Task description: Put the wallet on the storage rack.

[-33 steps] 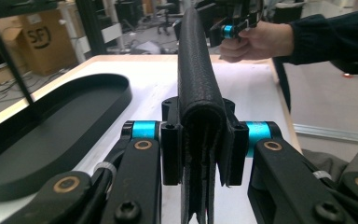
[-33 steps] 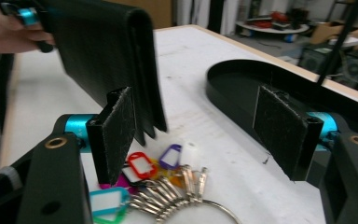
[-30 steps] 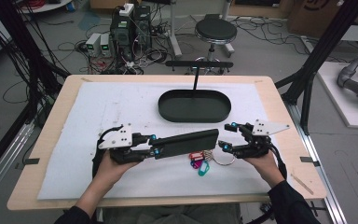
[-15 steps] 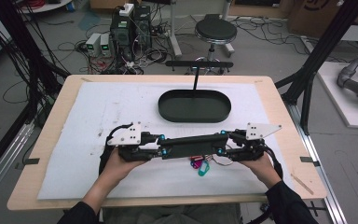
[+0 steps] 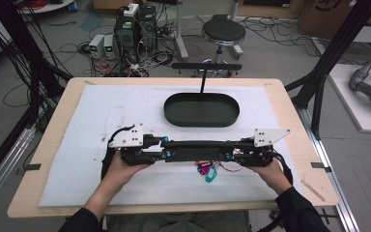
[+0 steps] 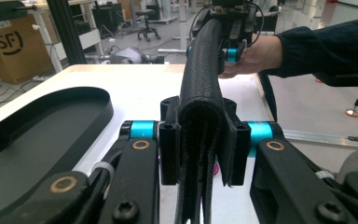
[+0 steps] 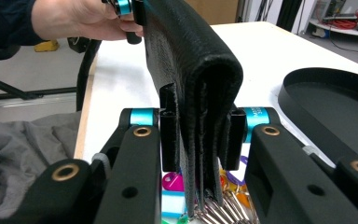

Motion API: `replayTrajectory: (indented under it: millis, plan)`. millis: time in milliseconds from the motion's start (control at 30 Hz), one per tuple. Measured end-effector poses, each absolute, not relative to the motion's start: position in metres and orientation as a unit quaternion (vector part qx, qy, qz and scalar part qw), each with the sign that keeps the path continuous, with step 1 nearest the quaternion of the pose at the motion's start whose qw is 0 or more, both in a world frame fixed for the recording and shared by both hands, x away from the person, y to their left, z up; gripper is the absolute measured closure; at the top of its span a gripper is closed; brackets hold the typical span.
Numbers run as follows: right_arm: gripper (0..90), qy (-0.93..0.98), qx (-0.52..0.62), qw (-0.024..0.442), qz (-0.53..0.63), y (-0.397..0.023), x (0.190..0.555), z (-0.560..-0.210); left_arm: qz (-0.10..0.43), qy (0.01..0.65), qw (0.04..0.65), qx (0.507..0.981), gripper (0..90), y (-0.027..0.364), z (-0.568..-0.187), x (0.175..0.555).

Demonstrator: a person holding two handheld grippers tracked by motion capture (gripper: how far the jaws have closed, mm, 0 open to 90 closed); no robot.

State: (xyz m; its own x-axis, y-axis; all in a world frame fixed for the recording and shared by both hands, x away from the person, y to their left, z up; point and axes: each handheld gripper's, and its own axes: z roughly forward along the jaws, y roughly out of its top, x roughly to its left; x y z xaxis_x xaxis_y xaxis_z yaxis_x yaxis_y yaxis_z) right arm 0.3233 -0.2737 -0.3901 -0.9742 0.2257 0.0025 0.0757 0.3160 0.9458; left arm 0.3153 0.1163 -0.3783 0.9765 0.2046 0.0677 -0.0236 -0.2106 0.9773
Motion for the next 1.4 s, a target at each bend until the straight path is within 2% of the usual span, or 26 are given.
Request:
replayTrajectory:
  millis: [200,500,900,1200,1400]
  plan:
    - [76.3,0.806,0.087,0.081,0.579,-0.275,0.322,-0.388,0.102,0.086,0.632,0.764,64.0,0.117,-0.378,0.316]
    - [76.4,0.802,0.115,0.12,0.574,-0.282,0.325,-0.386,0.11,0.135,0.638,0.75,45.0,0.13,-0.377,0.317]
    - [76.3,0.779,0.181,0.162,0.578,-0.297,0.339,-0.383,0.128,0.161,0.619,0.758,32.0,0.145,-0.38,0.299]
    - [76.3,0.771,0.21,0.185,0.572,-0.306,0.359,-0.379,0.159,0.183,0.611,0.754,28.0,0.162,-0.388,0.286]
    - [76.3,0.767,0.226,0.196,0.568,-0.305,0.375,-0.378,0.157,0.195,0.62,0.744,23.5,0.174,-0.396,0.285]
